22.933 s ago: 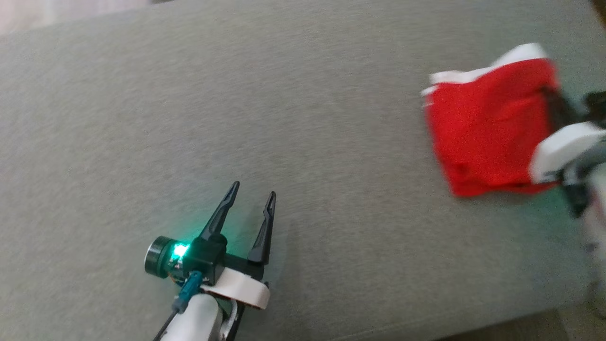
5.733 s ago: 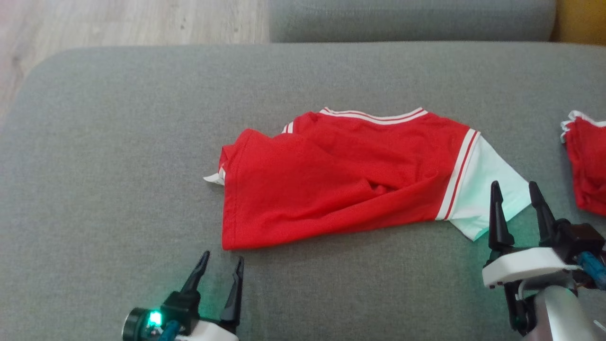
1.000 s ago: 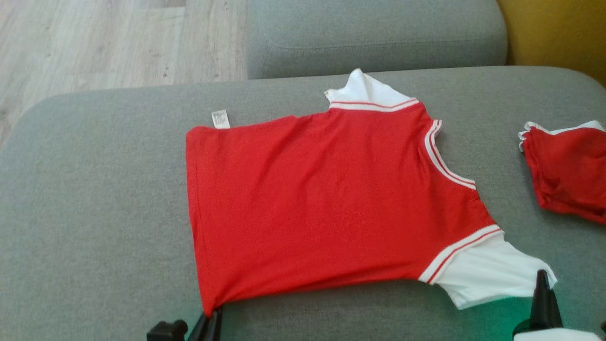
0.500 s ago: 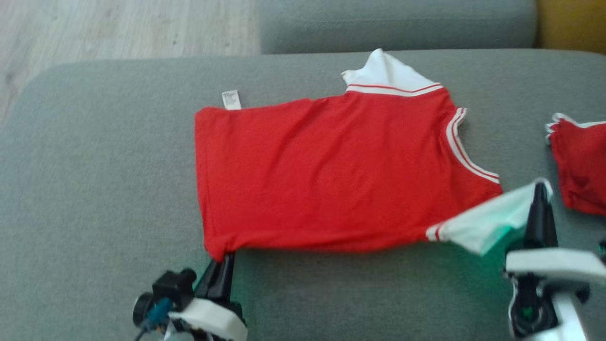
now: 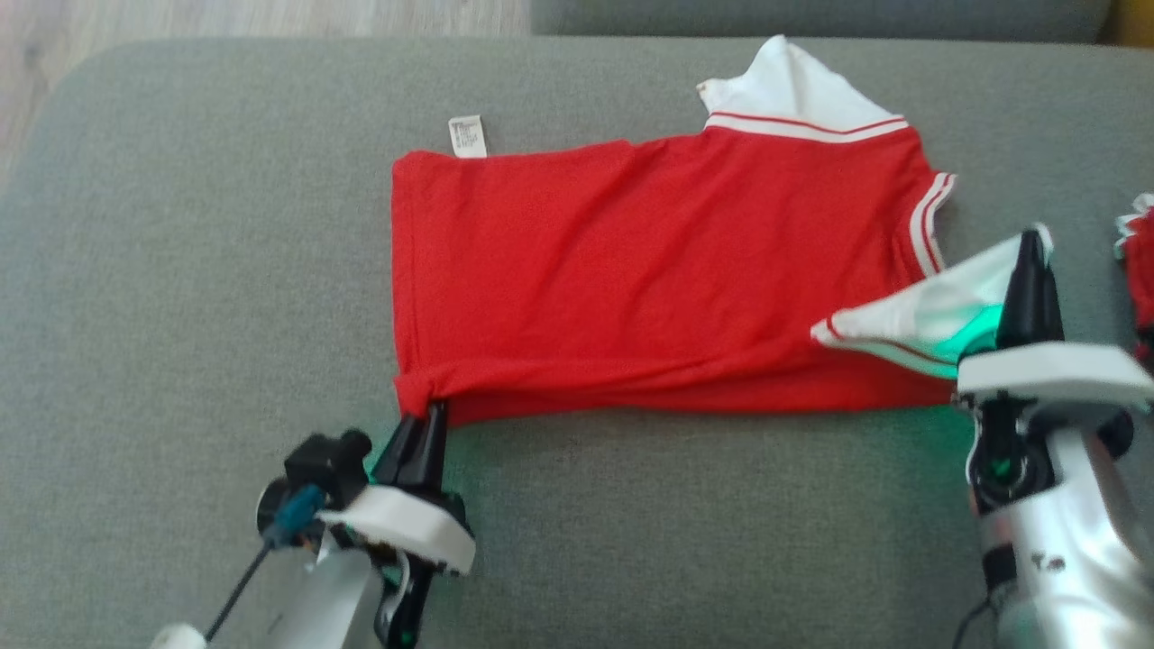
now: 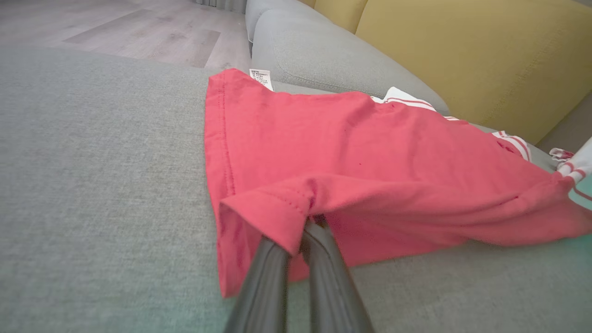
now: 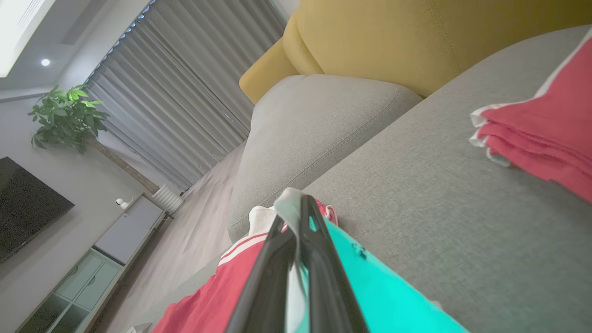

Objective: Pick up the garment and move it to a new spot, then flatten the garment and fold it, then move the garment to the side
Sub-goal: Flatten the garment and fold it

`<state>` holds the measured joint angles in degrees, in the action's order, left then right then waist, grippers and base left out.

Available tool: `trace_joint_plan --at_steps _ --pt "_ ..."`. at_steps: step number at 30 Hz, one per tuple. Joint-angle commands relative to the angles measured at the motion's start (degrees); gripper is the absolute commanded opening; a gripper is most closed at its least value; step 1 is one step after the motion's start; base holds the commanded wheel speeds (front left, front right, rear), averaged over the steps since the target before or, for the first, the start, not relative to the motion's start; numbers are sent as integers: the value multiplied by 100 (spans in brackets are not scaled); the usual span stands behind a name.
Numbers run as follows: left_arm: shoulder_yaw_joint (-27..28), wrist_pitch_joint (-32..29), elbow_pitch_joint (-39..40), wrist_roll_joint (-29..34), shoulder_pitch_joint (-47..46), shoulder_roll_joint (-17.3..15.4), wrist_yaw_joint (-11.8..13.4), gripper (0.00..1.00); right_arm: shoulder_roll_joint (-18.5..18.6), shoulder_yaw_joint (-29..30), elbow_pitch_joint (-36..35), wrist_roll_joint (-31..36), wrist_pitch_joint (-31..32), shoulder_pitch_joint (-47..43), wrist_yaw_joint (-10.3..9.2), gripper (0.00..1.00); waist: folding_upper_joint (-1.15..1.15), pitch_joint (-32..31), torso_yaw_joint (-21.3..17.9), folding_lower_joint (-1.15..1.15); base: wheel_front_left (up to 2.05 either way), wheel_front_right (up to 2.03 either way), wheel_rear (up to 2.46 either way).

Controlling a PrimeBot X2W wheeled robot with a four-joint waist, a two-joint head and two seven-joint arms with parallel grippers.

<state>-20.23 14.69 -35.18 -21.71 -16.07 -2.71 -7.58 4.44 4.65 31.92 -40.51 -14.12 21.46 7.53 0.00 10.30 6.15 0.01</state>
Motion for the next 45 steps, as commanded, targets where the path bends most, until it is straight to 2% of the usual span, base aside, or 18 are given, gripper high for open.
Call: trace_joint_plan --at_steps 1,10,14,15,16,17,21,28,36,45 --pt "119 30 36 -127 -341 -20 9 0 72 -108 9 134 -41 398 -4 0 0 138 42 -1 0 0 0" --pt "-55 30 -266 -463 -846 -18 14 0 91 -15 630 423 -75 1124 -4 0 0 385 57 -1 0 0 0" --pt "-140 30 -410 -592 -1033 -18 141 0 73 95 879 625 -84 1392 -4 0 0 437 65 -1 0 0 0" --pt "-132 30 -420 -582 -1075 -18 229 23 68 163 883 690 -85 1445 -4 26 0 447 69 -1 0 0 0" --pt "-104 30 -396 -559 -1106 -18 332 97 61 191 851 784 -85 1482 -4 100 0 453 73 -1 0 0 0" --pt "-69 30 -376 -535 -1111 -18 441 100 69 229 725 933 -85 1505 -4 100 0 455 75 -1 0 0 0" --pt "141 30 -140 -232 -958 -18 851 100 93 257 -17 1764 -86 1236 -4 100 0 407 98 -1 0 0 0" --pt "426 30 292 285 -269 -17 1168 100 58 108 -685 2927 -87 304 -4 100 0 157 104 -1 0 0 0" --pt "699 30 837 854 528 -17 1346 100 -57 5 -893 3538 -87 -678 -4 100 0 -248 67 -1 0 0 0" --pt "868 30 1300 1093 1365 -17 1364 100 -144 51 -793 3506 -87 -1425 -4 100 0 -688 6 -1 0 0 0"
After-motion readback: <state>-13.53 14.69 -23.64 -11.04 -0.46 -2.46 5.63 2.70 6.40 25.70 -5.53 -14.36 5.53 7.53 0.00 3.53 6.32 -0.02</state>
